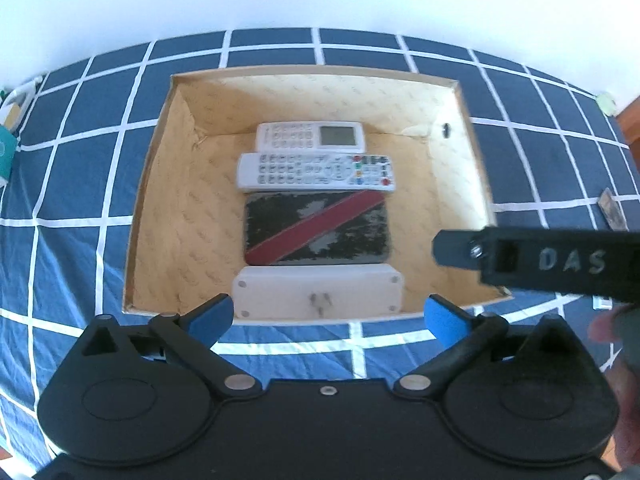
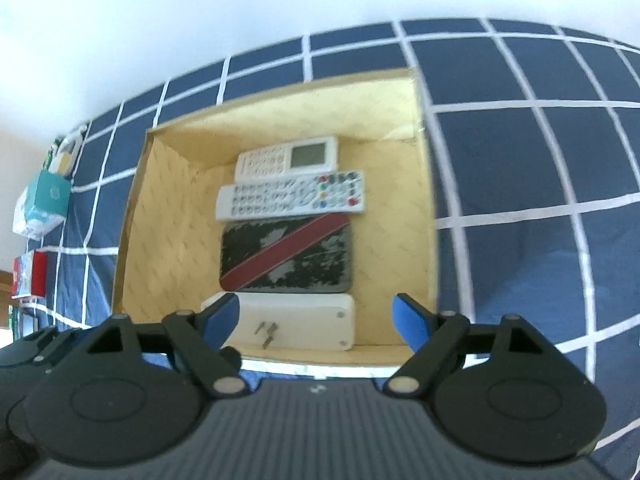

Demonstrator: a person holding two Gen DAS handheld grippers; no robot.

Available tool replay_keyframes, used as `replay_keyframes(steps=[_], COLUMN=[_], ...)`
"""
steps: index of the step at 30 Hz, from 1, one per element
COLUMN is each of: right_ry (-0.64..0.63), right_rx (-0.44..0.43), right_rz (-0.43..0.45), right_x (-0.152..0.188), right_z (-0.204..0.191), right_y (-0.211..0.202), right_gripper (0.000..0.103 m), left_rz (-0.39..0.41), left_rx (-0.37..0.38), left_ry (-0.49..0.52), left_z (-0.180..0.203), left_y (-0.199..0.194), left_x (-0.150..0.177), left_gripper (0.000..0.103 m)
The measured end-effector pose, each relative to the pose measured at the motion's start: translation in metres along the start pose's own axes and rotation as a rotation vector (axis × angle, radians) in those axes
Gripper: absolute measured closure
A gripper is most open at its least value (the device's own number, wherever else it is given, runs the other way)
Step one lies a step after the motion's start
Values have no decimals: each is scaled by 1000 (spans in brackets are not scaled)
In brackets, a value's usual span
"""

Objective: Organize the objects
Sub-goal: 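Open both grippers to release the white plate in the box, then move both grippers out of the box toward the clear screwdriver-set case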

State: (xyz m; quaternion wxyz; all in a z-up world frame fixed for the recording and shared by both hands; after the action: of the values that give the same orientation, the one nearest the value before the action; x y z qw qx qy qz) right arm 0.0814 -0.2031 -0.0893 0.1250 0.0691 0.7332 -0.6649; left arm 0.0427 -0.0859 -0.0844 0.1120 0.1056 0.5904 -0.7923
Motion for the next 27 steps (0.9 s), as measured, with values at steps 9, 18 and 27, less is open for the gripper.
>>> replay_keyframes(steps=[9, 18, 27], right_ry=[65, 159, 328], right_rx=[23, 90, 153], right_rz=[76, 103, 110], right_x=[12, 21, 25], right_z=[79, 185, 299], right_y=[-37, -53, -54], right_gripper=[3, 3, 3], left_rz=[3, -12, -56], left_rx=[-8, 32, 77], left_ry=[73, 174, 278], left_z=[69, 163, 250], left_y=[6, 38, 83], left_x=[9, 9, 7], left_gripper=[0, 0, 0])
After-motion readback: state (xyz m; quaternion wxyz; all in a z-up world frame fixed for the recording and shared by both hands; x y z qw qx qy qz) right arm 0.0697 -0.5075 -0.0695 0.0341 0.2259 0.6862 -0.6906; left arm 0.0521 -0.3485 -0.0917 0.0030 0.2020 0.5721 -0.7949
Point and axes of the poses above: each gripper's, at about its wrist camera, not at the fingertips, and y roughly the way its jaws point, z to its right, x to its underside, the point moved 4 cm from there along y, roughly the way its jaws point, and after that the axes turned 13 degrees about x, right-handed, at the moved point
